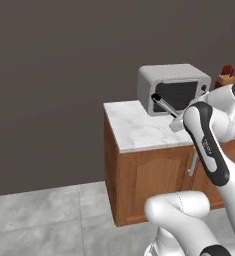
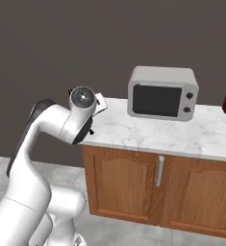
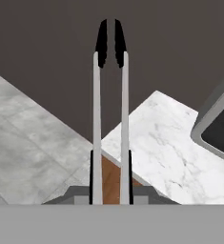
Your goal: Pick up the tongs from the counter and place them near the plate next to the oven.
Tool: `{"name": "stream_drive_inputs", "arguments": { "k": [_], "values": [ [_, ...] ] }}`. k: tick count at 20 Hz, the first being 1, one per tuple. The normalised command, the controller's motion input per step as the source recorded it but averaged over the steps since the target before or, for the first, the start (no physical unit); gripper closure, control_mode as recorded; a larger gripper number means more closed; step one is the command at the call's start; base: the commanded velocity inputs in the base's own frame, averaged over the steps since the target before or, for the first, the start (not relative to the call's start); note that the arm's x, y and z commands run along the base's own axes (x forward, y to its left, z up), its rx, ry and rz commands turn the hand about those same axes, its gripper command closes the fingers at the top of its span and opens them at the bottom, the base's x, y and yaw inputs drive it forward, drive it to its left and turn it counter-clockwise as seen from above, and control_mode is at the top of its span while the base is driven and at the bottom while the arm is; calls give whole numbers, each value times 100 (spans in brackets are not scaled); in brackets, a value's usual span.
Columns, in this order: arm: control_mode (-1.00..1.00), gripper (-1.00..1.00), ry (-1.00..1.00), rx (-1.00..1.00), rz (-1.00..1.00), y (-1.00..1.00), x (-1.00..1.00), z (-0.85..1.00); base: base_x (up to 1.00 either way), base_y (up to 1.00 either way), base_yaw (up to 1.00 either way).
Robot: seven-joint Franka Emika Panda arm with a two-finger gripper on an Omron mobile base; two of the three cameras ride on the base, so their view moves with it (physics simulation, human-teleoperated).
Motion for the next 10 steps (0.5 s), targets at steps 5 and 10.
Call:
{"name": "stream_drive_inputs", "arguments": {
  "k": [5, 10],
  "values": [
    [100, 100, 0, 0, 0, 0, 0, 0, -2, -80, 0],
    [100, 100, 0, 0, 0, 0, 0, 0, -18, -95, 0]
  ]
}}
